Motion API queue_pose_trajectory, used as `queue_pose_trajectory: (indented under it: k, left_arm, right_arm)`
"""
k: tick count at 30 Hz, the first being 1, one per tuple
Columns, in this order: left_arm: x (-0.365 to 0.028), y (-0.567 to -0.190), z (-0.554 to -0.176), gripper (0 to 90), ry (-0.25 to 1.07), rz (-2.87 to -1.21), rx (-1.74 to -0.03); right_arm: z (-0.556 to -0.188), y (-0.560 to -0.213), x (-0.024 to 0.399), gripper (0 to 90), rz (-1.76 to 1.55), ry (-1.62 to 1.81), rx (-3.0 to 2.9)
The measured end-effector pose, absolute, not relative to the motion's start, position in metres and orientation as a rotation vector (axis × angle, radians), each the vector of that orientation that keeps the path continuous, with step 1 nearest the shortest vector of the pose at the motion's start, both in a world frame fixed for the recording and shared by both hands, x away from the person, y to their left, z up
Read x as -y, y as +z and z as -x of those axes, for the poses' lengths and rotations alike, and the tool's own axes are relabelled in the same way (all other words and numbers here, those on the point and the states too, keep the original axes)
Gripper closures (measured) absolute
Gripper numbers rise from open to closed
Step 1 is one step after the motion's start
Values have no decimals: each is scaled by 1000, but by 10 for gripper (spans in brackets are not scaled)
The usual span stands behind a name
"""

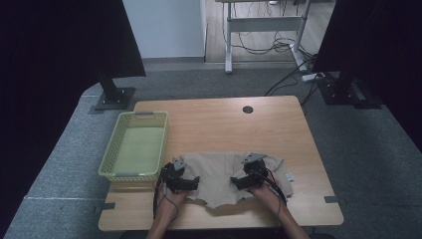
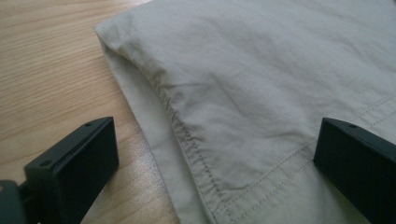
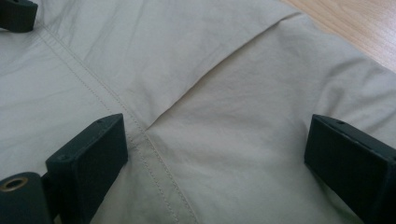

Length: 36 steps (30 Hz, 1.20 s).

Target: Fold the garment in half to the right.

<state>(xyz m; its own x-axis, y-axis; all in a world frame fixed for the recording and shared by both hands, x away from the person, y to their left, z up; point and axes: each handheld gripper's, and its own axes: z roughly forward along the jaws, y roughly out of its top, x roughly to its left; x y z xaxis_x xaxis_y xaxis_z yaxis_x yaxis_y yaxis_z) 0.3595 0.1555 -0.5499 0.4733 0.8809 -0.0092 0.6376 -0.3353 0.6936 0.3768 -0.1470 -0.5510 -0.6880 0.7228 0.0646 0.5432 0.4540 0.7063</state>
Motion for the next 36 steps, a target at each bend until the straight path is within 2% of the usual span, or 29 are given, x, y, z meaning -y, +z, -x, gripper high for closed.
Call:
queue_pose_trajectory:
  k: [4, 12, 15, 18, 22, 28, 36]
  left_arm:
    - [-155, -548, -359, 74, 486, -2086, -1224]
    - [-146, -541, -354, 570, 422, -2087, -1163]
    - [-149, -543, -356, 714, 353, -2066, -1127]
    - [-152, -544, -356, 814, 295, -2051, -1097]
    - [-153, -540, -355, 845, 302, -2044, -1071]
    - [-149, -506, -344, 855, 386, -1982, -961]
    - [-138, -469, -334, 855, 369, -1913, -848]
  right_arm:
    - [-375, -553, 148, 54, -1109, 1082, -2439]
    - [-374, -553, 147, 54, -1125, 1077, -2424]
    - [-374, -553, 147, 54, -1126, 1077, -2424]
    - [-374, -553, 146, 54, -1124, 1078, -2425]
    - [-374, -553, 147, 55, -1122, 1080, -2427]
    - [-374, -553, 145, 56, -1112, 1080, -2431]
    - [-372, -553, 137, 59, -1072, 1050, -2443]
